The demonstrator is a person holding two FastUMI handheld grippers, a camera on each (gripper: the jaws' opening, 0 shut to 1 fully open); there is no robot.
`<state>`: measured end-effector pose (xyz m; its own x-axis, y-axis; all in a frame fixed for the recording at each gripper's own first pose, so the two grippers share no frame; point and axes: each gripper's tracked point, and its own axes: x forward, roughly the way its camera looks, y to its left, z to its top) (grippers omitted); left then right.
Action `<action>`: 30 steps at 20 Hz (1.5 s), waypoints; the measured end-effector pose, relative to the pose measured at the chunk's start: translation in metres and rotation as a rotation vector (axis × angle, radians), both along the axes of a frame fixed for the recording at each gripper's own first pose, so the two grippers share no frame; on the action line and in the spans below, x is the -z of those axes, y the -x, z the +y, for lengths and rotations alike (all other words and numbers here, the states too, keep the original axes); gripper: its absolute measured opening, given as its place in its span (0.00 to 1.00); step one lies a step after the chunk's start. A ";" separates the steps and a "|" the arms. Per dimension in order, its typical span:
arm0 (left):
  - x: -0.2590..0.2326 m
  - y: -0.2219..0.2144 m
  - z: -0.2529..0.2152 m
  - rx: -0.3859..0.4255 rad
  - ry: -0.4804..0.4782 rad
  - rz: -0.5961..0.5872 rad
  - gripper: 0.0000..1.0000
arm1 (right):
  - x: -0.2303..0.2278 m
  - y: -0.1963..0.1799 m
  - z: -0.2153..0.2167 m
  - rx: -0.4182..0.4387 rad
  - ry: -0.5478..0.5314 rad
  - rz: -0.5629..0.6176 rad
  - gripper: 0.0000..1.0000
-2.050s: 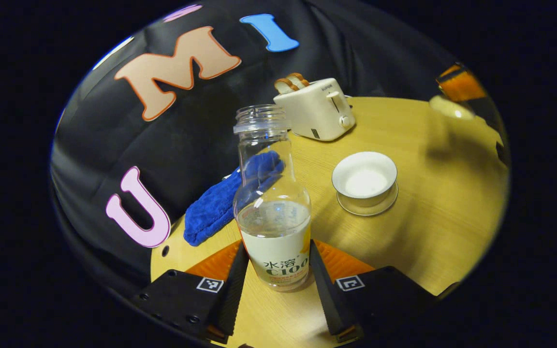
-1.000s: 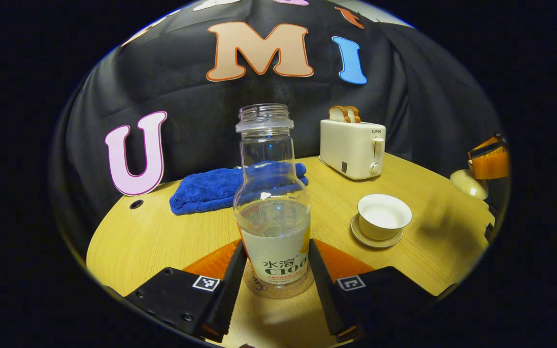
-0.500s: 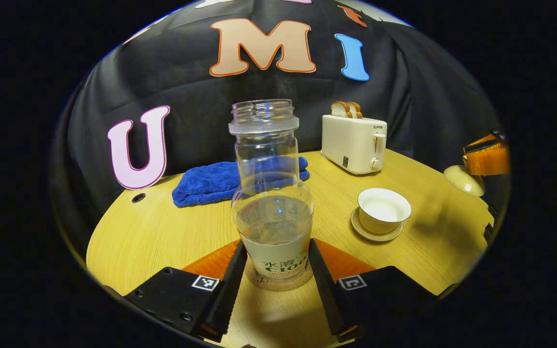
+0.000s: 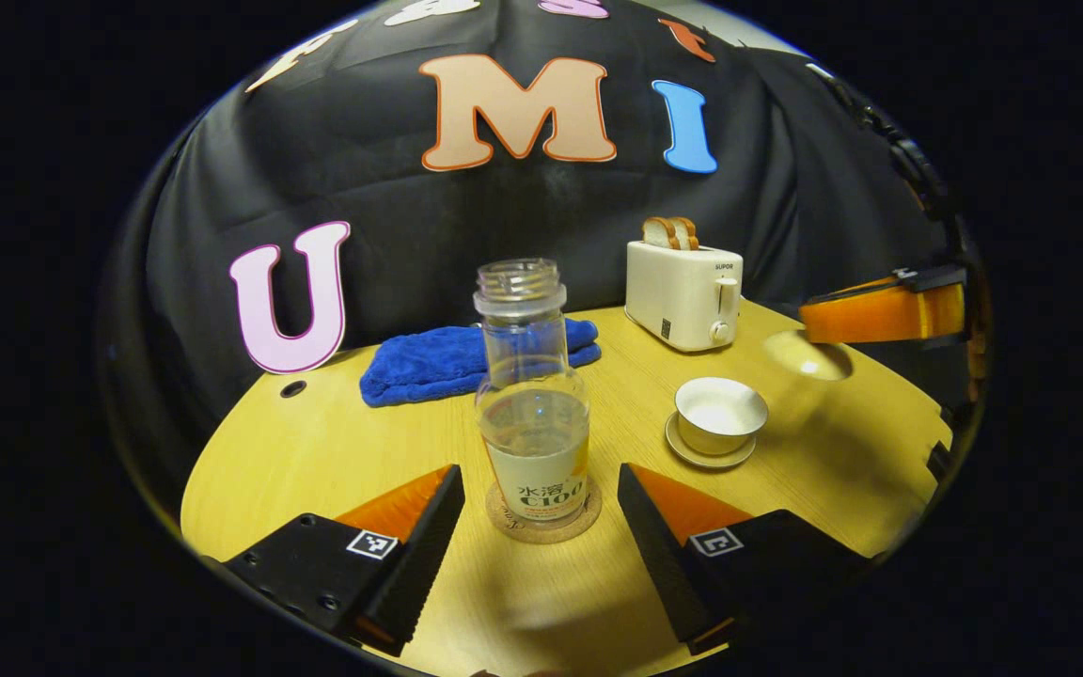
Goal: Open the teacup lid with one hand, grasp the water bottle and pour water into the teacup with the other hand; after pouring, place the water bottle on the coaster and then close the teacup lid.
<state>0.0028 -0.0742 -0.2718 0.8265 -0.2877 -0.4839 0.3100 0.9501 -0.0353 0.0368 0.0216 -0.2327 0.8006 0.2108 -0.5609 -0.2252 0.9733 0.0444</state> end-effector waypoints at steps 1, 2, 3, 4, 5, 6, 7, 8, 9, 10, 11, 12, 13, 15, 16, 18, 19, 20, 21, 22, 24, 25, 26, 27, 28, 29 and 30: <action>-0.006 0.004 0.004 -0.012 0.001 -0.007 0.96 | 0.005 -0.005 0.002 -0.002 -0.008 -0.002 0.24; -0.011 0.008 0.008 -0.026 0.002 -0.010 0.96 | 0.010 -0.010 0.005 -0.004 -0.010 -0.005 0.26; -0.016 0.012 0.013 -0.040 0.004 -0.013 0.95 | 0.016 -0.015 0.007 -0.008 -0.008 -0.007 0.26; -0.021 0.016 0.018 -0.054 0.005 -0.015 0.95 | 0.023 -0.018 0.010 -0.014 -0.004 -0.008 0.24; -0.027 0.021 0.022 -0.067 0.003 -0.016 0.95 | 0.029 -0.021 0.013 -0.020 0.000 -0.006 0.26; -0.031 0.025 0.028 -0.082 -0.002 -0.021 0.96 | 0.036 -0.023 0.015 -0.026 0.002 -0.003 0.26; -0.034 0.027 0.033 -0.095 -0.005 -0.025 0.95 | 0.042 -0.025 0.017 -0.029 0.006 0.002 0.26; -0.038 0.031 0.038 -0.109 -0.008 -0.031 0.96 | 0.048 -0.027 0.018 -0.031 0.012 0.003 0.26; -0.043 0.034 0.042 -0.121 -0.009 -0.033 0.95 | 0.052 -0.029 0.018 -0.034 0.024 0.000 0.26; -0.047 0.037 0.047 -0.134 -0.011 -0.038 0.95 | 0.057 -0.030 0.018 -0.041 0.038 -0.004 0.26; -0.051 0.039 0.051 -0.145 -0.013 -0.043 0.95 | 0.061 -0.030 0.019 -0.049 0.049 -0.009 0.26; -0.055 0.041 0.054 -0.155 -0.017 -0.048 0.95 | 0.064 -0.031 0.019 -0.055 0.058 -0.010 0.26; -0.058 0.043 0.059 -0.165 -0.026 -0.054 0.95 | 0.068 -0.031 0.020 -0.057 0.061 -0.007 0.26; -0.065 0.047 0.067 -0.181 -0.039 -0.068 0.95 | 0.074 -0.030 0.020 -0.053 0.053 0.005 0.26; -0.066 0.049 0.069 -0.188 -0.042 -0.069 0.95 | 0.075 -0.030 0.021 -0.052 0.049 0.007 0.26; -0.067 0.051 0.073 -0.197 -0.049 -0.068 0.95 | 0.076 -0.031 0.021 -0.045 0.049 0.005 0.26; -0.068 0.051 0.074 -0.199 -0.052 -0.068 0.95 | 0.077 -0.031 0.020 -0.043 0.049 0.006 0.26; -0.069 0.052 0.074 -0.203 -0.053 -0.070 0.95 | 0.077 -0.031 0.021 -0.042 0.048 0.003 0.26; -0.071 0.051 0.074 -0.205 -0.053 -0.072 0.95 | 0.077 -0.032 0.021 -0.043 0.049 0.001 0.28; -0.073 0.051 0.074 -0.206 -0.050 -0.077 0.95 | 0.077 -0.032 0.021 -0.043 0.052 0.000 0.26; -0.077 0.050 0.073 -0.207 -0.041 -0.083 0.95 | 0.076 -0.031 0.020 -0.038 0.045 0.008 0.34; -0.079 0.047 0.073 -0.208 -0.038 -0.089 0.95 | 0.074 -0.029 0.023 -0.038 0.026 0.012 0.32; -0.082 0.044 0.072 -0.206 -0.034 -0.096 0.95 | 0.065 -0.029 0.024 -0.037 0.007 0.002 0.43; -0.084 0.043 0.071 -0.206 -0.030 -0.100 0.95 | 0.057 -0.028 0.026 -0.038 -0.003 -0.016 0.54; -0.090 0.039 0.070 -0.203 -0.019 -0.114 0.96 | 0.047 -0.025 0.027 -0.045 -0.007 -0.035 0.65; -0.096 0.037 0.068 -0.201 -0.010 -0.123 0.95 | 0.037 -0.023 0.028 -0.050 -0.004 -0.055 0.78; -0.099 0.033 0.066 -0.199 -0.005 -0.133 0.95 | 0.027 -0.021 0.027 -0.050 0.003 -0.079 0.90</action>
